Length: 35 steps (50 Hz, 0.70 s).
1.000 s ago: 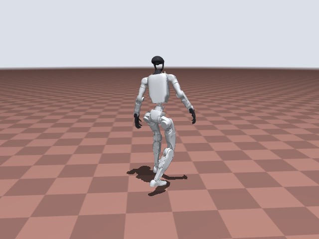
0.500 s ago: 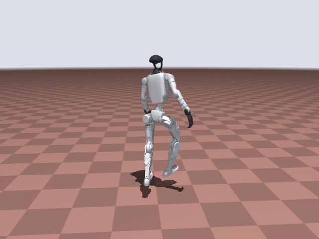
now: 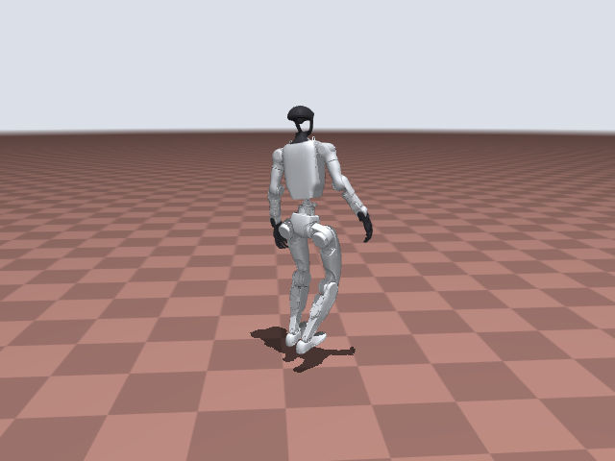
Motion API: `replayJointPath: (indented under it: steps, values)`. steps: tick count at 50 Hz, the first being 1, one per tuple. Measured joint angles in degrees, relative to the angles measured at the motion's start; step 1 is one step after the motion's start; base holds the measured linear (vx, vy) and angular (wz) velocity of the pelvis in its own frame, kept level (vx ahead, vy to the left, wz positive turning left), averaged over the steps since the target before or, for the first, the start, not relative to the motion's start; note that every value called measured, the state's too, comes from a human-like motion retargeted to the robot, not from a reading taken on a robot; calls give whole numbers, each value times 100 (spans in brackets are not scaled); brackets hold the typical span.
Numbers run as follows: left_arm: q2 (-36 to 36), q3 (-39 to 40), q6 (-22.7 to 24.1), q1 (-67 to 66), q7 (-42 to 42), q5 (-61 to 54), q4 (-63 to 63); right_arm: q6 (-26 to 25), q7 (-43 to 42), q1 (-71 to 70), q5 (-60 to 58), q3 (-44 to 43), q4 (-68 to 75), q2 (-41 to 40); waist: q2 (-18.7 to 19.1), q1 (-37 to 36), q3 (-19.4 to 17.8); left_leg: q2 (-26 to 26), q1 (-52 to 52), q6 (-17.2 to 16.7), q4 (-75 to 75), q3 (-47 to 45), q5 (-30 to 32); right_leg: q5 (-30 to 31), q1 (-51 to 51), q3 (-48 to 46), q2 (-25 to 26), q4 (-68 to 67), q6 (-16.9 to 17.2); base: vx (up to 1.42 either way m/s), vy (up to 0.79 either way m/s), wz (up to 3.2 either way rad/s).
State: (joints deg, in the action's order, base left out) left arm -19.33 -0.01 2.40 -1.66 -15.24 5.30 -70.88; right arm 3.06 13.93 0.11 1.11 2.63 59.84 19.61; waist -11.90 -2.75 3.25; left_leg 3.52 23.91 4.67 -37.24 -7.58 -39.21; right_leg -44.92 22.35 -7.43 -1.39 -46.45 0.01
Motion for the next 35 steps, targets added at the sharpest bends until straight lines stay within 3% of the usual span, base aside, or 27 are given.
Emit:
replayJointPath:
  steps: [11,35]
  values:
    - [-217,236,185,451,515,-460,668,-46,87,-51,-341,26,205,-207,-16,21,6,444,-783,179,1121,-222,320,-298,-216,-99,-525,146,-15,13,8,-13]
    - [34,306,115,360,87,-457,587,-169,94,-389,-470,-125,809,-335,108,153,92,520,-1305,259,2032,-531,678,-147,-517,-73,-520,958,-14,2,1,-3]
